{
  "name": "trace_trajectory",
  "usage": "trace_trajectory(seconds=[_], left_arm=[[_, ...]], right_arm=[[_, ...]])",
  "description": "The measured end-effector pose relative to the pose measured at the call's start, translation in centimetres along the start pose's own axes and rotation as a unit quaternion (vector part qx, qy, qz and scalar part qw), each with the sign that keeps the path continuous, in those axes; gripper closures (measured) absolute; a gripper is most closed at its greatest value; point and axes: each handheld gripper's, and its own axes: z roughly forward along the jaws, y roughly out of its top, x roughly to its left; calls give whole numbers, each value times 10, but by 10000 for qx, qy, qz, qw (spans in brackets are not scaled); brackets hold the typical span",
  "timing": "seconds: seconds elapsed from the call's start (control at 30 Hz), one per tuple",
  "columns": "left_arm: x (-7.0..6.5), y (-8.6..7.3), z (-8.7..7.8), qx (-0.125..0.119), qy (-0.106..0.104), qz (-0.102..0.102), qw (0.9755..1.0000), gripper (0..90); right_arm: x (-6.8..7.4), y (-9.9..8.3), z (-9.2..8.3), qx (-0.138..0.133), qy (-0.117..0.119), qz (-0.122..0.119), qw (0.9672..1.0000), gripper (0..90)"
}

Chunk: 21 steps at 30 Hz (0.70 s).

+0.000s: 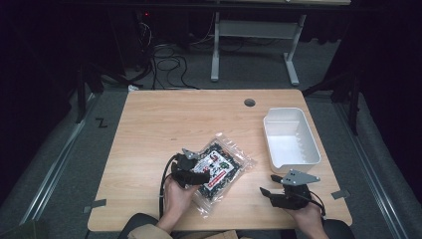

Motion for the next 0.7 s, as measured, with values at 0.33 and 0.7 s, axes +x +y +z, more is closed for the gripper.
trace_trajectory(seconds=[0.33, 0.7], left_arm=[[3, 4, 10, 193, 102, 38, 9998, 189], [1, 2, 18, 404, 82, 274, 9988, 190]], right_arm=[[0, 0, 1, 3, -9, -8, 10000, 379], [0, 0, 1, 14, -21, 15, 10000, 377]])
